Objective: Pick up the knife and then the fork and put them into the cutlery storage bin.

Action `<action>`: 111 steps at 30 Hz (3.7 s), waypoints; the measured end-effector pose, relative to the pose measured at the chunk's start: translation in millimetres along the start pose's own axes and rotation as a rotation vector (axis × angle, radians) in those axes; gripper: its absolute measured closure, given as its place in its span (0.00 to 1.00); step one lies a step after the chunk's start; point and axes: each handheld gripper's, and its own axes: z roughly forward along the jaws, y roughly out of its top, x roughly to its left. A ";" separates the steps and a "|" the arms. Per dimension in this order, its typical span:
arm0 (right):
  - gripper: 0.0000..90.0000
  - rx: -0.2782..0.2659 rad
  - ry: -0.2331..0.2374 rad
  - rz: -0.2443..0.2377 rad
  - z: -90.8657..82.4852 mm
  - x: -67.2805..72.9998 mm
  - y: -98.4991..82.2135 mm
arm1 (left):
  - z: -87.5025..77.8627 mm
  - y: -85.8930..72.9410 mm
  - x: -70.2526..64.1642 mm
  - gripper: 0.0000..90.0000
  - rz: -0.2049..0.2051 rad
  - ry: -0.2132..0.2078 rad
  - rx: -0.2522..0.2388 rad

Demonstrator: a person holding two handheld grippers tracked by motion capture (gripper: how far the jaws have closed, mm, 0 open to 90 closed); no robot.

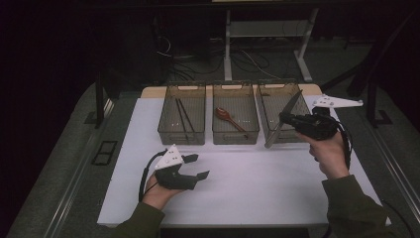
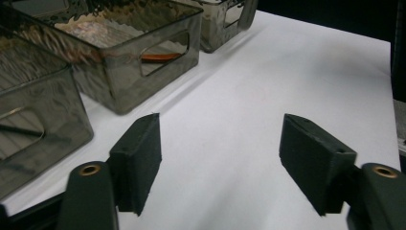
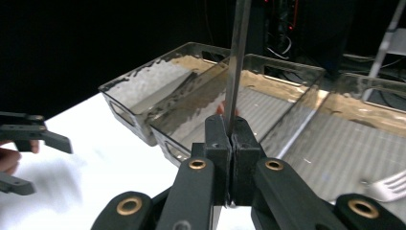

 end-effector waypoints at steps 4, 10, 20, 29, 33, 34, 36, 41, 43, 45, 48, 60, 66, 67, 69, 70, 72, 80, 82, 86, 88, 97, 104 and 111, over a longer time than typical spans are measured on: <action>0.97 0.010 -0.027 -0.004 -6.3 -9.8 6.3 | -7.2 -6.8 -0.7 0.26 0.002 0.010 0.000; 0.97 0.005 -0.061 -0.010 -16.5 -21.4 20.4 | -16.9 -16.0 -2.2 0.20 -0.021 0.028 -0.004; 0.97 0.042 -0.211 -0.039 -27.4 -54.8 48.8 | -23.2 -22.1 -3.2 0.08 -0.040 0.050 0.003; 0.97 0.168 -0.288 -0.016 -7.0 -88.2 52.8 | -18.7 -22.6 -3.7 0.00 -0.066 0.053 0.033; 0.97 0.260 -0.306 -0.031 7.4 -97.8 45.0 | -19.2 -22.8 -2.7 0.00 -0.070 0.053 0.039; 0.97 0.274 -0.307 -0.031 9.4 -99.4 43.4 | -19.3 -22.9 -2.4 0.00 -0.070 0.056 0.042; 0.97 0.315 -0.313 -0.030 14.4 -103.9 38.4 | -19.8 -22.9 -2.1 0.00 -0.069 0.054 0.044; 0.97 0.391 -0.325 -0.025 22.0 -113.1 28.0 | -19.9 -22.7 -2.3 0.00 -0.068 0.051 0.042; 0.97 0.403 -0.315 -0.014 24.4 -116.8 24.3 | -19.6 -22.9 -2.0 0.00 -0.068 0.050 0.046; 0.97 0.404 -0.308 -0.009 28.4 -119.5 20.6 | -19.7 -22.9 -2.0 0.00 -0.068 0.051 0.046; 0.97 0.404 -0.308 -0.003 33.3 -121.4 21.2 | -19.8 -22.9 -1.6 0.00 -0.069 0.051 0.042; 0.97 0.388 -0.329 -0.025 79.1 -126.3 14.5 | -19.5 -22.8 -1.0 0.00 -0.070 0.043 0.046; 0.81 0.379 -0.320 0.021 96.0 -129.2 6.1 | -19.6 -22.9 -0.6 0.00 -0.066 0.043 0.048; 0.78 0.374 -0.315 0.023 96.5 -128.6 5.4 | -19.6 -23.0 -0.6 0.00 -0.066 0.044 0.049; 0.70 0.349 -0.307 0.034 95.4 -127.0 4.5 | -19.3 -23.4 -0.2 0.00 -0.065 0.044 0.053; 0.67 0.338 -0.299 0.039 94.0 -126.3 4.4 | -19.3 -23.4 -0.3 0.00 -0.064 0.044 0.053; 0.58 0.311 -0.280 0.047 90.2 -124.6 4.5 | -19.5 -23.1 -0.3 0.00 -0.060 0.045 0.055; 0.38 0.194 -0.211 0.054 65.4 -113.6 5.1 | -19.5 -23.5 0.2 0.00 -0.054 0.048 0.058; 0.34 0.173 -0.181 0.062 58.7 -109.9 3.8 | -19.3 -23.8 0.8 0.00 -0.052 0.048 0.060; 0.30 0.118 -0.166 0.044 44.4 -100.6 -0.1 | -19.5 -24.1 1.1 0.00 -0.052 0.046 0.062; 0.29 0.109 -0.151 0.040 37.4 -95.9 -2.4 | -19.4 -24.1 1.3 0.00 -0.052 0.046 0.062; 0.21 0.086 -0.129 0.016 17.3 -75.6 -20.5 | -19.0 -24.7 1.4 0.00 -0.052 0.041 0.068; 0.18 0.051 -0.109 -0.011 5.7 -53.2 -41.8 | -18.4 -25.3 2.1 0.00 -0.055 0.041 0.068; 0.15 0.066 -0.085 -0.039 -0.4 -28.9 -67.5 | -18.2 -25.6 2.2 0.00 -0.053 0.038 0.070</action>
